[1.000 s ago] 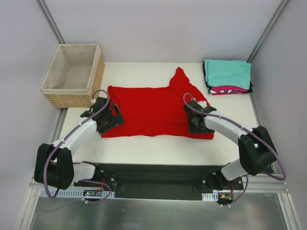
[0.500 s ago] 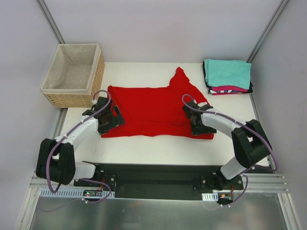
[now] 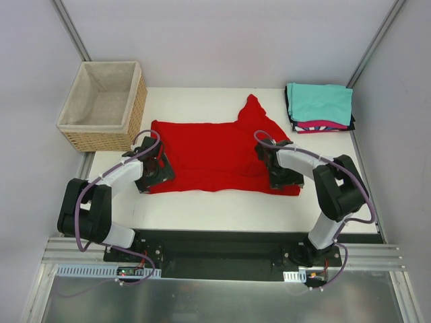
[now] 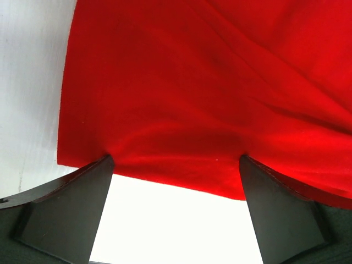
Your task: Fold and stack the t-shirts
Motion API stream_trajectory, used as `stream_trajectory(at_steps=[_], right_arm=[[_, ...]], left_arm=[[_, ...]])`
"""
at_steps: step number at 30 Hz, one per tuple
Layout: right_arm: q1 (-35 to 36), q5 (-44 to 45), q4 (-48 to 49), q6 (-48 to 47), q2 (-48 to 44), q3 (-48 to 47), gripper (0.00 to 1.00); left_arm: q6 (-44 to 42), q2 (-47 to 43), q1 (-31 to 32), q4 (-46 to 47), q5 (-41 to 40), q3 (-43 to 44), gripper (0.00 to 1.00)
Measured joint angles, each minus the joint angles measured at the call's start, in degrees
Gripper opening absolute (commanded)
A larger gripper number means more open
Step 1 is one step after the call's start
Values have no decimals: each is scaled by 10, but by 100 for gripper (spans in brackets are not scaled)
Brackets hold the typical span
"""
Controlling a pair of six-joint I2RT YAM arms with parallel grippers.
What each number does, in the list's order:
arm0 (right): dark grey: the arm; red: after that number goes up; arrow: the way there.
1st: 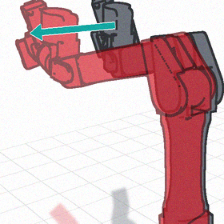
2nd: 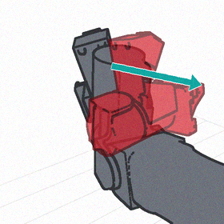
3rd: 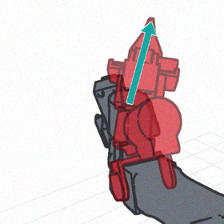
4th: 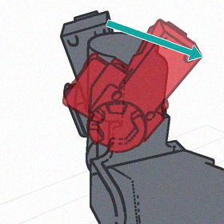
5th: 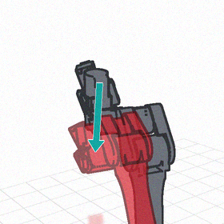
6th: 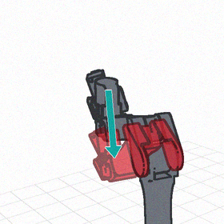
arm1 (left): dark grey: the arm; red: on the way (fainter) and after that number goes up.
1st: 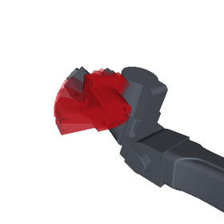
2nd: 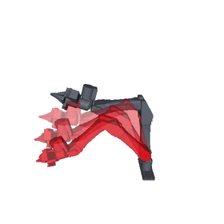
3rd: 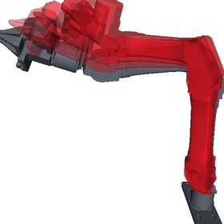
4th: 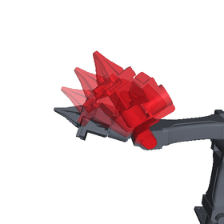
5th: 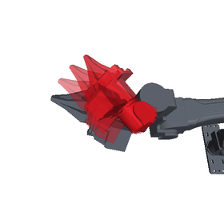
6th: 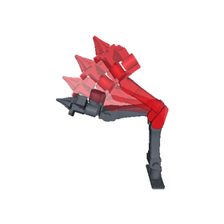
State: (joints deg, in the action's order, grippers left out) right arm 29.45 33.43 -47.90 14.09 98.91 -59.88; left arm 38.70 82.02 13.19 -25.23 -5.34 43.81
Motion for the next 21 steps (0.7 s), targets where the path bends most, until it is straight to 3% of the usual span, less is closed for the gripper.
stream_trajectory(at_steps=[10, 21], right_arm=[[-57, 29, -90, 40, 84, -75, 75], [-59, 88, -177, 92, 152, -108, 75]], left_arm=[[3, 1, 0, -17, -19, 9, 99], [3, -1, 0, -40, -43, 11, 99]])
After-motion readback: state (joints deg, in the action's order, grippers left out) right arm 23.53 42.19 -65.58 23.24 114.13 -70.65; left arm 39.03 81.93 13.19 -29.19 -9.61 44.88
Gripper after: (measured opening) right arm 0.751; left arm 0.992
